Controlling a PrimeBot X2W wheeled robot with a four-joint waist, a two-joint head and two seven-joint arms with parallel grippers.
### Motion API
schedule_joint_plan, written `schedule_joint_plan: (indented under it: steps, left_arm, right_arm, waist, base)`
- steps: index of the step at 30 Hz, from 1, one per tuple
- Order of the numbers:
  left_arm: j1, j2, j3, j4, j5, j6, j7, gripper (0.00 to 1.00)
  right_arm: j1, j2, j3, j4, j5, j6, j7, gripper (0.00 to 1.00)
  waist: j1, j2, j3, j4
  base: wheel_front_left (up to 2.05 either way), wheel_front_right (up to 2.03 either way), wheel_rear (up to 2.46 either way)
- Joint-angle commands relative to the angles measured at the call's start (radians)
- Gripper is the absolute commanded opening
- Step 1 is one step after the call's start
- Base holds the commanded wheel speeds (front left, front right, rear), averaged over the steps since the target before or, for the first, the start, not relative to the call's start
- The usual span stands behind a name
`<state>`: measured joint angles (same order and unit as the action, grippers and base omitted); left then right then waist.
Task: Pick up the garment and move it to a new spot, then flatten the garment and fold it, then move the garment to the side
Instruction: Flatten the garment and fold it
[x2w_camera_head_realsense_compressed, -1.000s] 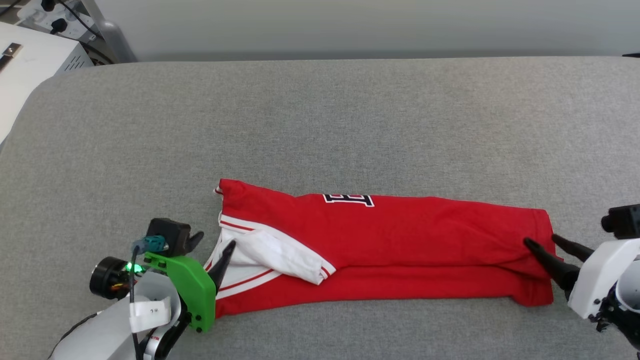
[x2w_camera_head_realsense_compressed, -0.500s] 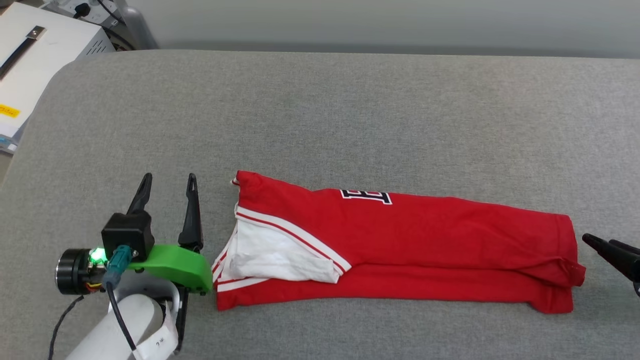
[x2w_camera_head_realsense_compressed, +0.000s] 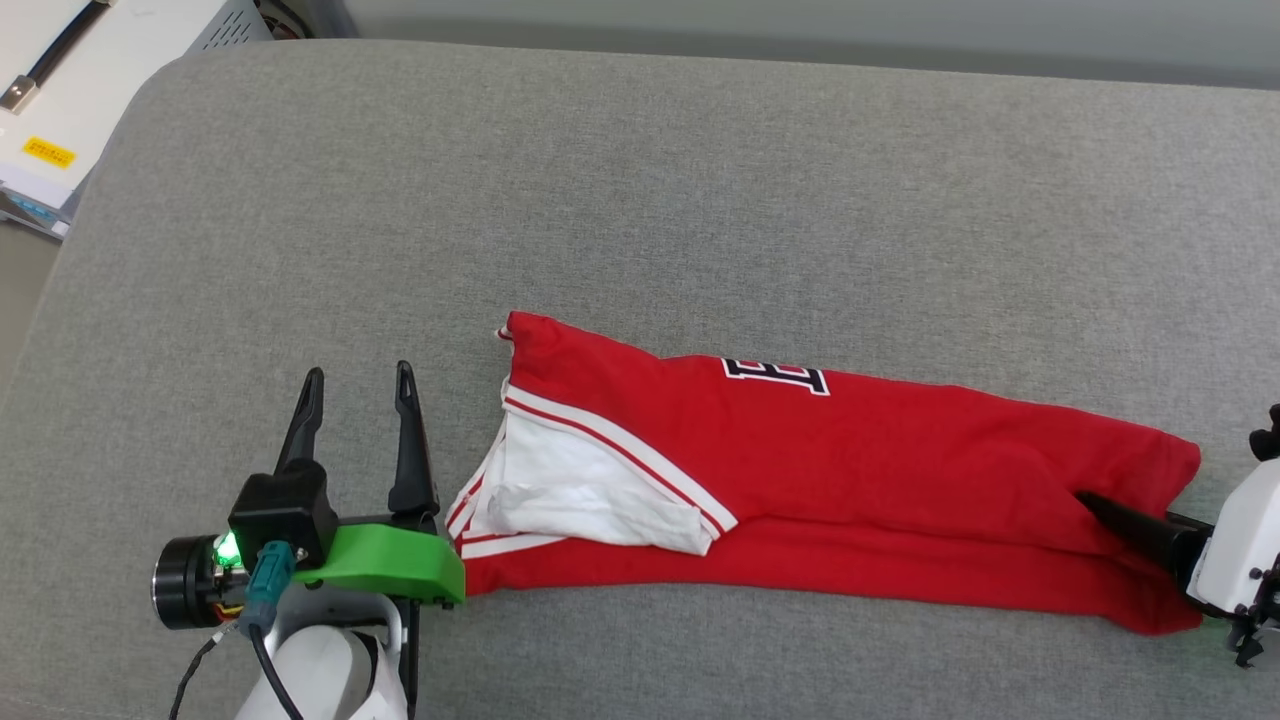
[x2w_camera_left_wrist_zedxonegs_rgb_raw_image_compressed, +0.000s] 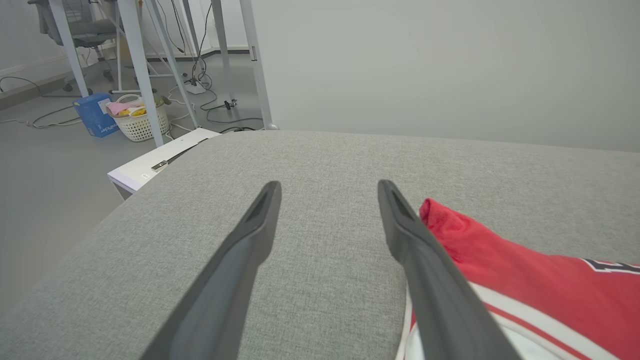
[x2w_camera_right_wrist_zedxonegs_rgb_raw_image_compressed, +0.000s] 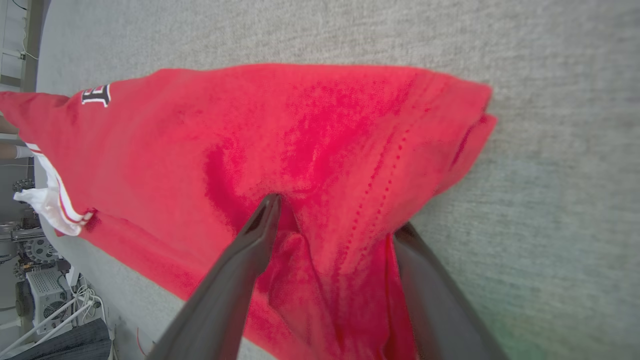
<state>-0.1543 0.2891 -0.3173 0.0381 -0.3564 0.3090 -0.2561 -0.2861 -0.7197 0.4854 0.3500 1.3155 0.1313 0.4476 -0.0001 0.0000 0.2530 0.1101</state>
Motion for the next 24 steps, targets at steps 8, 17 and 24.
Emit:
schedule_joint_plan:
  steps: [8, 17, 24]
  left_arm:
    - [0.036, -0.08, 0.087, 0.025, 0.105, -0.094, -0.006, 1.0]
    - [0.049, -0.127, 0.156, 0.045, 0.177, -0.183, -0.006, 1.0]
    - [0.072, -0.151, 0.194, 0.054, 0.202, -0.217, -0.006, 1.0]
  right_arm:
    - [-0.014, 0.006, 0.028, 0.056, -0.019, -0.001, -0.061, 0.0]
    - [-0.023, -0.167, -0.037, 0.15, -0.023, -0.001, -0.104, 0.0]
    - [-0.017, -0.186, -0.032, 0.097, -0.017, -0.001, -0.074, 0.0]
  waist:
    - [0.0001, 0.0, -0.025, -0.008]
    - [0.0001, 0.0, -0.064, -0.023]
    - [0.0001, 0.0, -0.089, -0.029]
  base:
    - [0.0, 0.0, 0.0]
    - [0.0, 0.0, 0.0]
    - [0.0, 0.0, 0.0]
